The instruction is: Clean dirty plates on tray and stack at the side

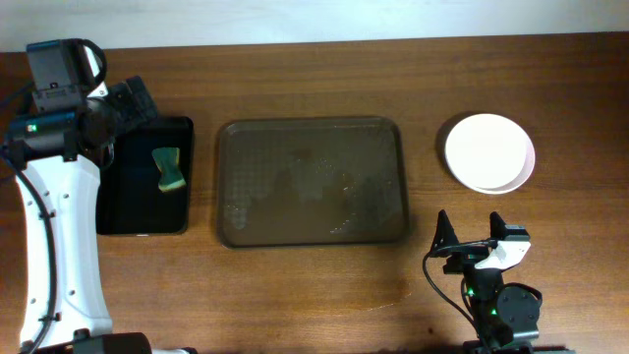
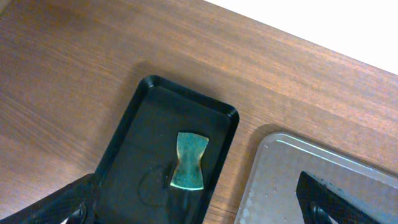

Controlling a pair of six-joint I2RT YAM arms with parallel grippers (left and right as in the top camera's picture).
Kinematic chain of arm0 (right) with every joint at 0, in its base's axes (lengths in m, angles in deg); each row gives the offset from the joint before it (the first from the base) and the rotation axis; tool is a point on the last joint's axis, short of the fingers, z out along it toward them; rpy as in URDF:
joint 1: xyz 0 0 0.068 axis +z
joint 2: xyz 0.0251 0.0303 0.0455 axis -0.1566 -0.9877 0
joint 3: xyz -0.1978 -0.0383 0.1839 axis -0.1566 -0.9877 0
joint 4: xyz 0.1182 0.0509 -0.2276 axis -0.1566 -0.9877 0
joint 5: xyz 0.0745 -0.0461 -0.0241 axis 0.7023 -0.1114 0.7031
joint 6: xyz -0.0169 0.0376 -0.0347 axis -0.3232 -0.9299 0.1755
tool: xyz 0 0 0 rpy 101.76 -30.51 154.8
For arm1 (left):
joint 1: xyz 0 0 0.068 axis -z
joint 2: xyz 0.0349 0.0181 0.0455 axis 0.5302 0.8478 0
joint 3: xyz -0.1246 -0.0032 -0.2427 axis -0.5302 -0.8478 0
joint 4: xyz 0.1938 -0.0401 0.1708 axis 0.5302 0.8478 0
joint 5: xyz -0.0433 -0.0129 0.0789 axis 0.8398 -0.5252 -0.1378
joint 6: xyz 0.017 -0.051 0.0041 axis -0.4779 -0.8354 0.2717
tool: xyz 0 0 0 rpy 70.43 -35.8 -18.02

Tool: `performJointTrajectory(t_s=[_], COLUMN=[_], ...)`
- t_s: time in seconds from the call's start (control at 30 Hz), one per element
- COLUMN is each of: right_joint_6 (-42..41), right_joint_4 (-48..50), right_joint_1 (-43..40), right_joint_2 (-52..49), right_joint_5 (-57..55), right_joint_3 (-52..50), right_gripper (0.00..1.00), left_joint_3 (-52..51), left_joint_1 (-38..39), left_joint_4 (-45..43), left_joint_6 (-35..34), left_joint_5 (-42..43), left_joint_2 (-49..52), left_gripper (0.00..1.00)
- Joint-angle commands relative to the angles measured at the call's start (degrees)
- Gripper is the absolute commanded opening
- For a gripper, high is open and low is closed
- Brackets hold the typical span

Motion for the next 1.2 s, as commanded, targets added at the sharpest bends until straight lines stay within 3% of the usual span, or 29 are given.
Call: performJointTrajectory(t_s=[0.0,0.43,0.6,0.67,0.7,0.93,1.0,1.17], right_joint_6=[0.4,0.4,0.4,0.4,0.4,0.4,0.4,0.4], right_joint_4=[-0.2,-0.2,-0.2,-0.2,-0.2,-0.2,-0.2,-0.2], right_joint_1=[-0.4,-0.4,-0.4,-0.4,-0.4,-0.4,-0.4,-0.4], right_joint_2=[0.6,0.6,0.6,0.6,0.6,0.6,0.6,0.6], right_joint_5=[0.3,0.3,0.3,0.3,0.3,0.3,0.3,0.3], right_joint_3=[-0.5,-0.5,-0.5,-0.5,-0.5,-0.5,-0.5,-0.5], right_gripper=[0.98,0.98,0.98,0.98,0.98,0.98,0.98,0.99], left_joint_3=[0.0,0.0,-3.2,-13.0,-27.5,-75.5,-85.3,-95.6], left_joint_1=[-0.2,-0.2,-0.2,-0.2,-0.2,0.1,2.1,3.7], left_joint_4=[-0.1,0.0,0.2,-5.7,-16.0,-46.5,-52.2,-56.0], left_joint_6=[-0.1,-0.1,0.0,0.3,0.3,0.7,5.0,13.7], left_joint_5=[0.2,0.2,-0.1,-0.3,0.2,1.7,1.8,1.9], left_joint_2=[0.1,0.1,-7.6,-14.8,-24.7,-60.4,-70.8,-85.9], left_gripper=[0.99,0.99,0.99,0.99,0.99,0.99,0.99,0.99])
